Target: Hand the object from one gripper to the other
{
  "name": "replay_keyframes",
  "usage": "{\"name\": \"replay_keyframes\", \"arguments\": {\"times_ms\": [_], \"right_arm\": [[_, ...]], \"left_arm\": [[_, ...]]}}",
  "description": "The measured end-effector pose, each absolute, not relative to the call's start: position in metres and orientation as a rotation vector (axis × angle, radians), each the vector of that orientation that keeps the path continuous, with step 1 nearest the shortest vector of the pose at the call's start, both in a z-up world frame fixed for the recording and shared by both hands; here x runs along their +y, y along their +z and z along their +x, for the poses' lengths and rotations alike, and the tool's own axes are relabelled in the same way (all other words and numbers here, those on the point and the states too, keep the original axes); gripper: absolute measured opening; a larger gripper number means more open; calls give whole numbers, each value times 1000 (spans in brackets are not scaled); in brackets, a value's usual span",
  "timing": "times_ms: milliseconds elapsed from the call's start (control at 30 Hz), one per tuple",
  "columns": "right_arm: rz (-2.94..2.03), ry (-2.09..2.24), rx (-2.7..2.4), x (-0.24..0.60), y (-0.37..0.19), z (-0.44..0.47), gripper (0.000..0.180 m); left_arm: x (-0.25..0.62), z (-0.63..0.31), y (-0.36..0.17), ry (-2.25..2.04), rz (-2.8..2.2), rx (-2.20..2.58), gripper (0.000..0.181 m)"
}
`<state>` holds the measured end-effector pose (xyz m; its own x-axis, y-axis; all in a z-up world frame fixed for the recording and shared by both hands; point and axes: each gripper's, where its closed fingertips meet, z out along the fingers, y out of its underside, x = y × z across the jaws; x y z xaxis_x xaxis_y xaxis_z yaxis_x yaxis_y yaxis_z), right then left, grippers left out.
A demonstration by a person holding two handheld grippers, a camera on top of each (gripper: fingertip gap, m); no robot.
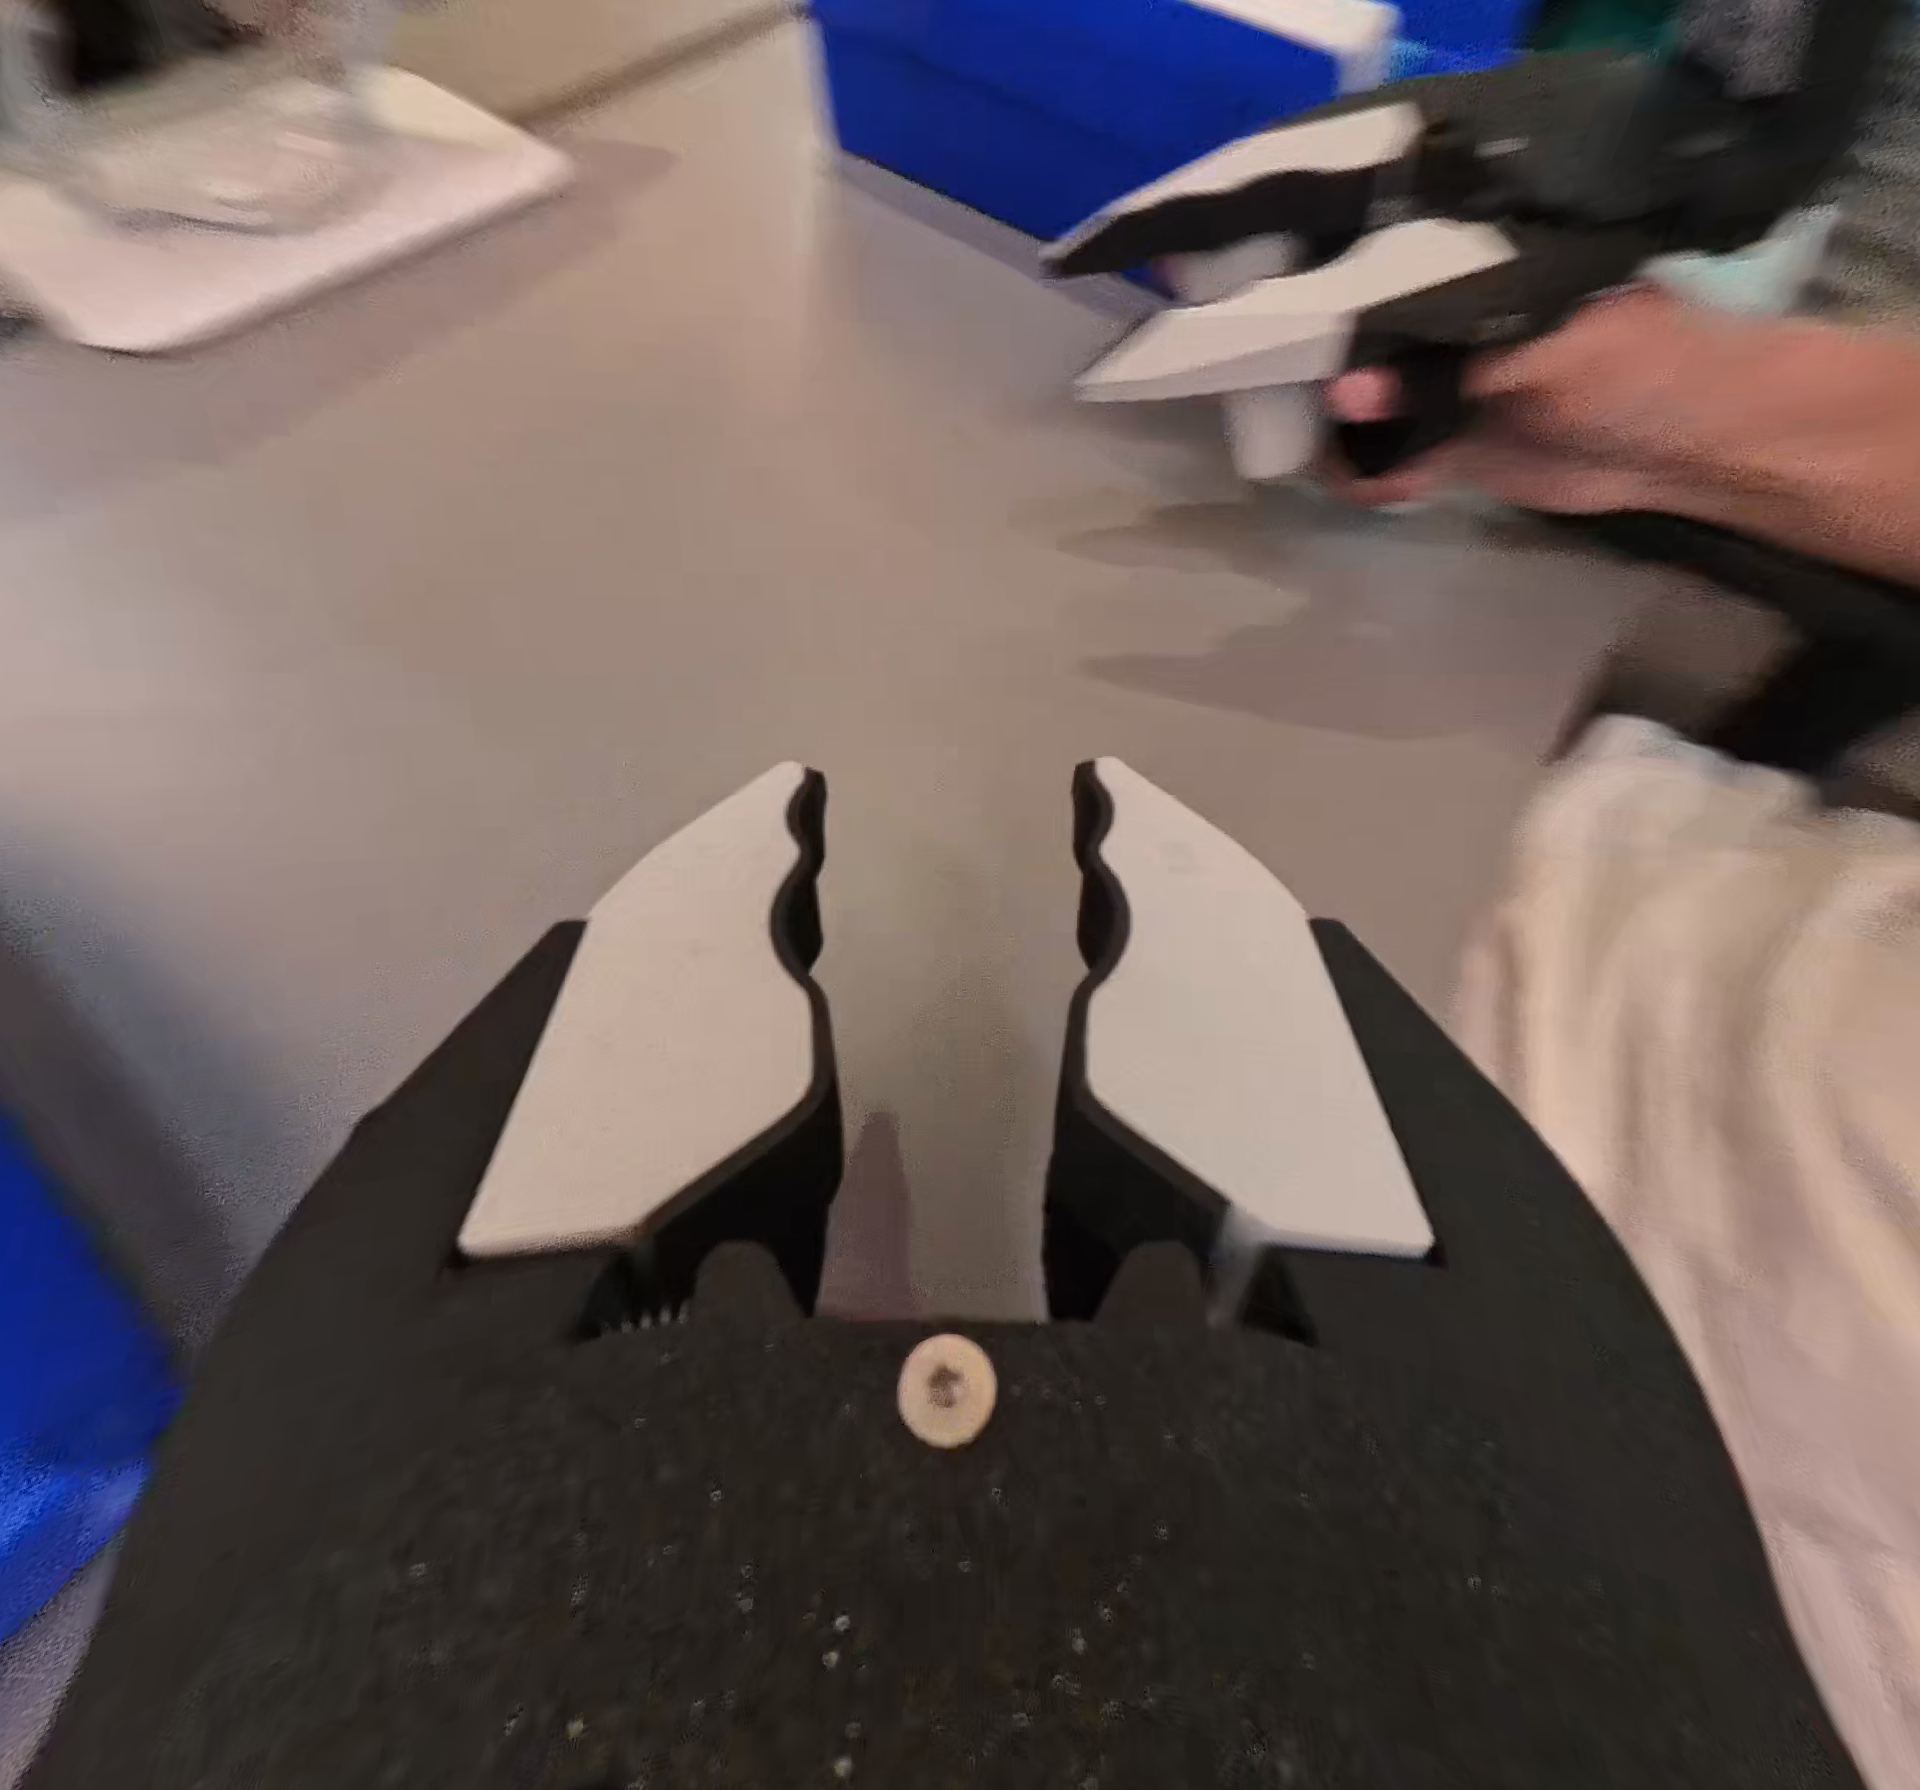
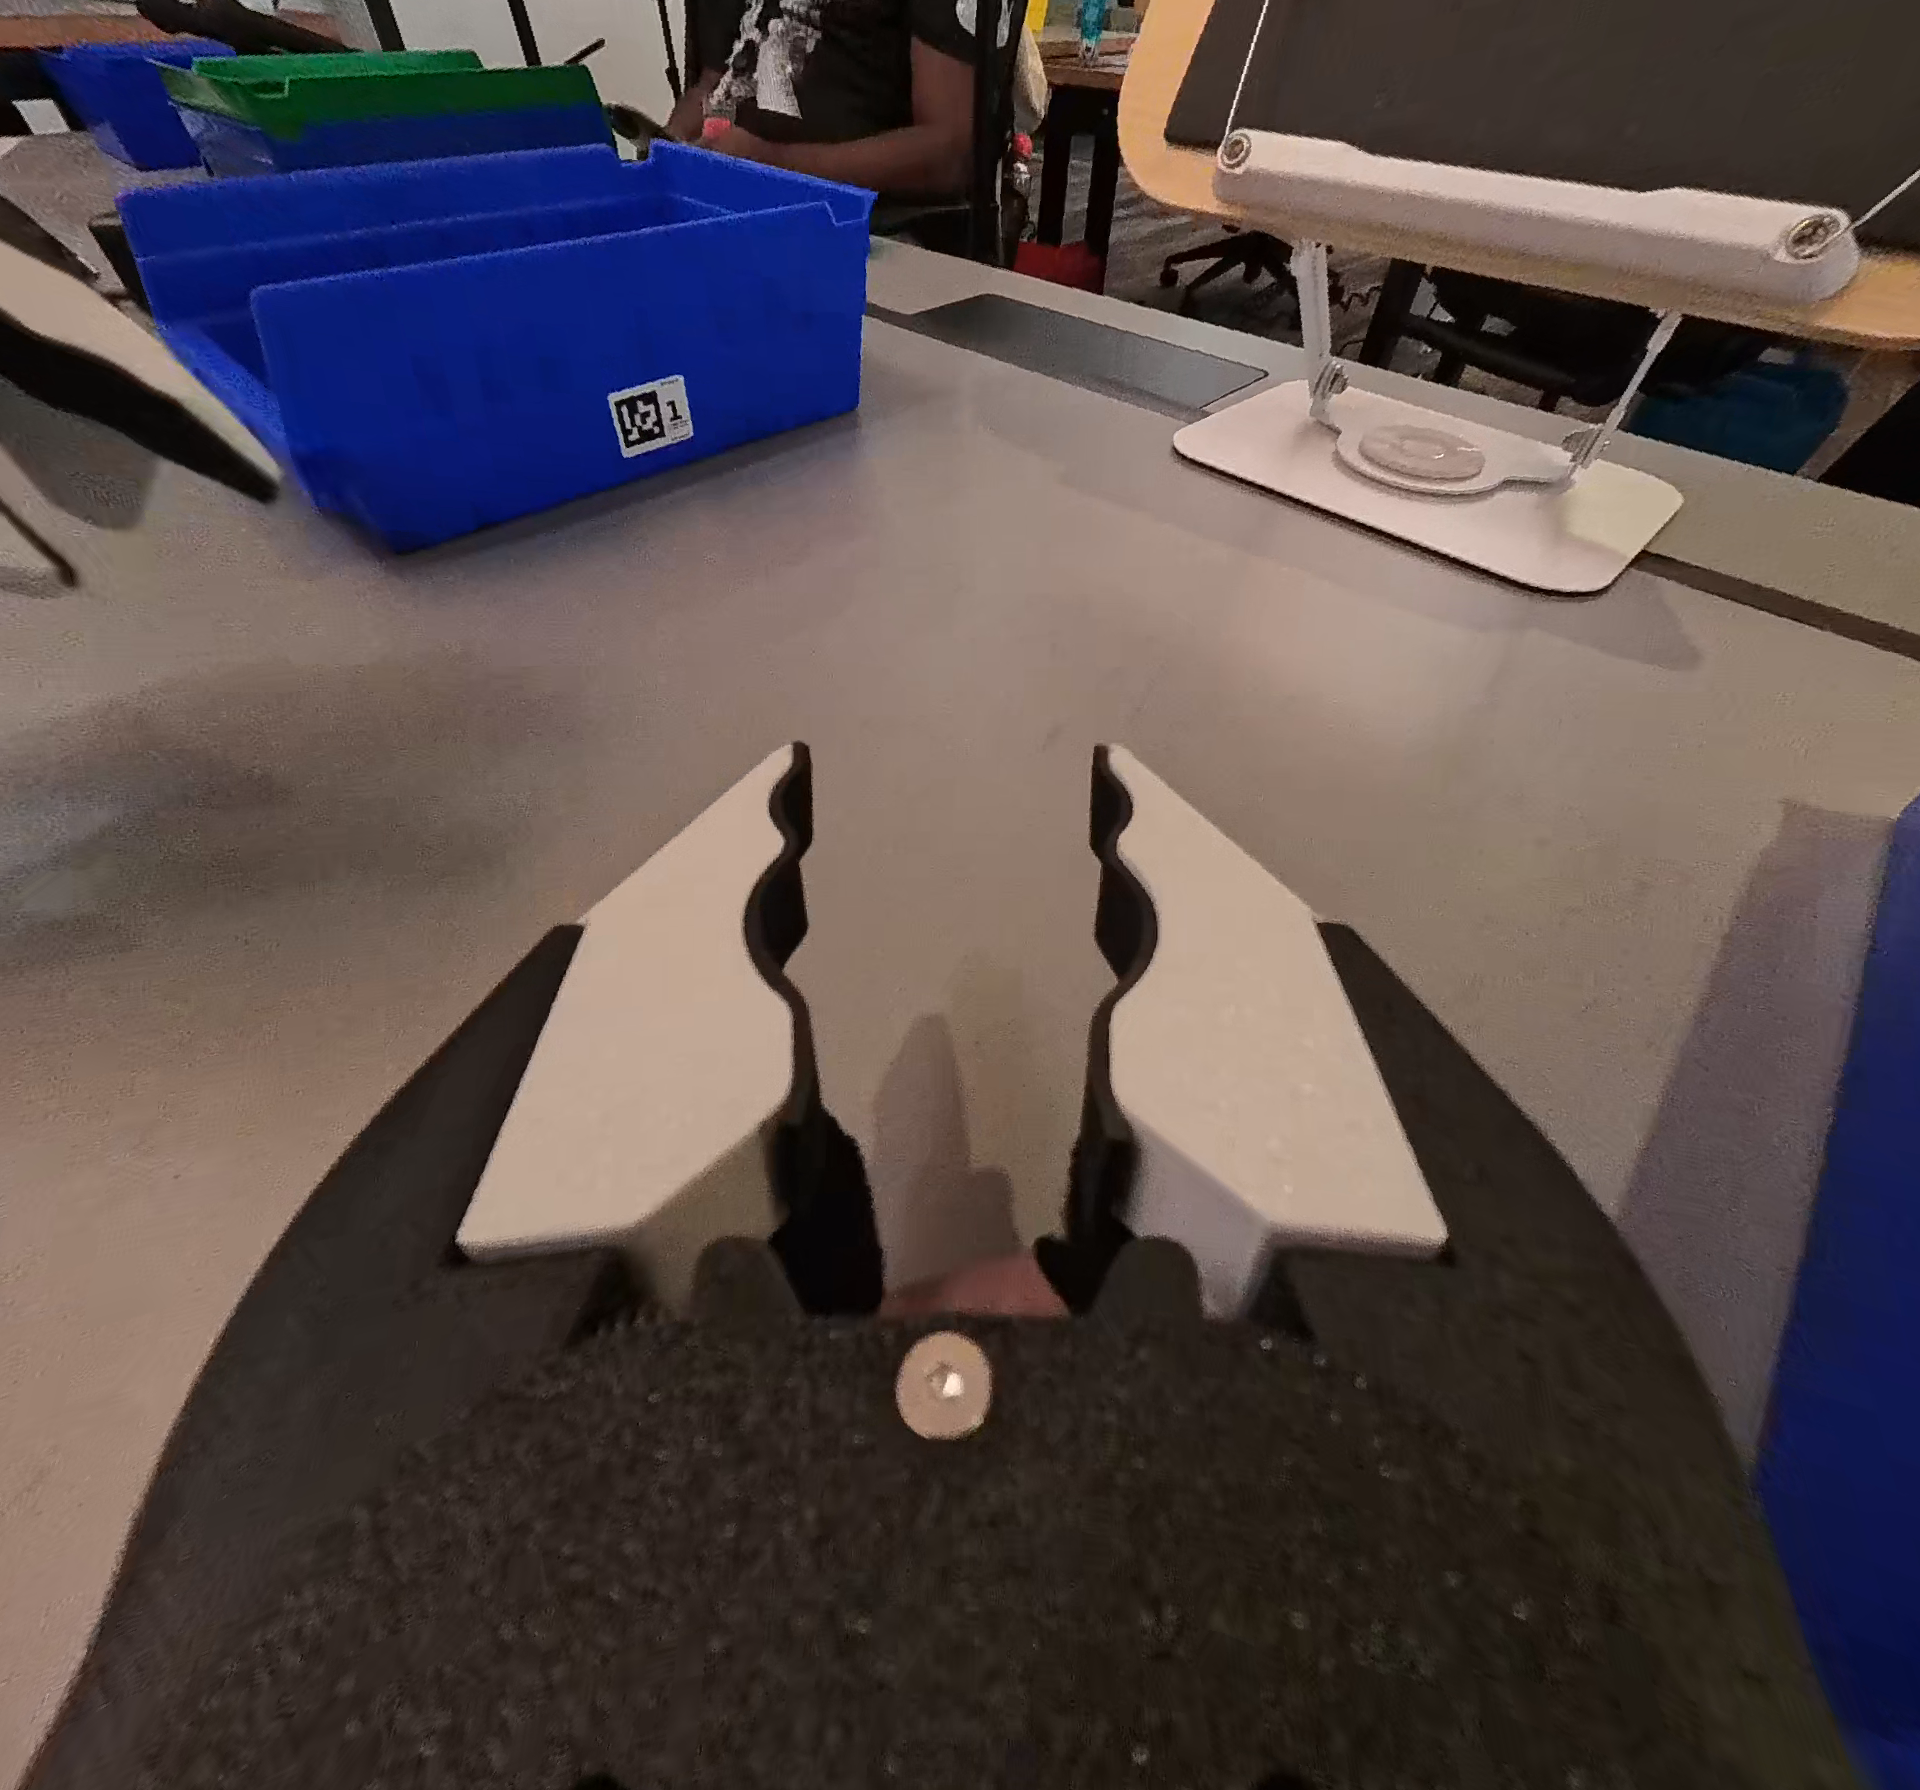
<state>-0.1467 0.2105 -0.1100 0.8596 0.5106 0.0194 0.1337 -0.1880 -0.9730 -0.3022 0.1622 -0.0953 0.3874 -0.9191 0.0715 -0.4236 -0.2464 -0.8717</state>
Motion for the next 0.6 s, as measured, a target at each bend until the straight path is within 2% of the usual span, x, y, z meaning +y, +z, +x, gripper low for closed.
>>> {"name": "replay_keyframes", "arguments": {"times_ms": [100, 167, 233, 400, 500, 600], "right_arm": [[-1750, 355, -475, 211, -109, -141, 54], [-1753, 355, -458, 212, -107, -136, 54], [-1756, 369, -439, 213, -105, -133, 54], [-1793, 427, -403, 218, -109, -129, 53], [-1794, 436, -395, 220, -111, -128, 53], [-1784, 432, -391, 220, -110, -125, 53]], "left_arm": [[171, -321, -38, -846, -1733, 1122, 49], [205, -359, -6, -705, -1678, 1065, 49], [250, -405, 0, -480, -1719, 1084, 49], [331, -489, -92, 57, -2050, 1480, 50], [346, -505, -141, 149, -2170, 1685, 53], [362, -506, -160, 151, -2213, 1731, 54]]}}
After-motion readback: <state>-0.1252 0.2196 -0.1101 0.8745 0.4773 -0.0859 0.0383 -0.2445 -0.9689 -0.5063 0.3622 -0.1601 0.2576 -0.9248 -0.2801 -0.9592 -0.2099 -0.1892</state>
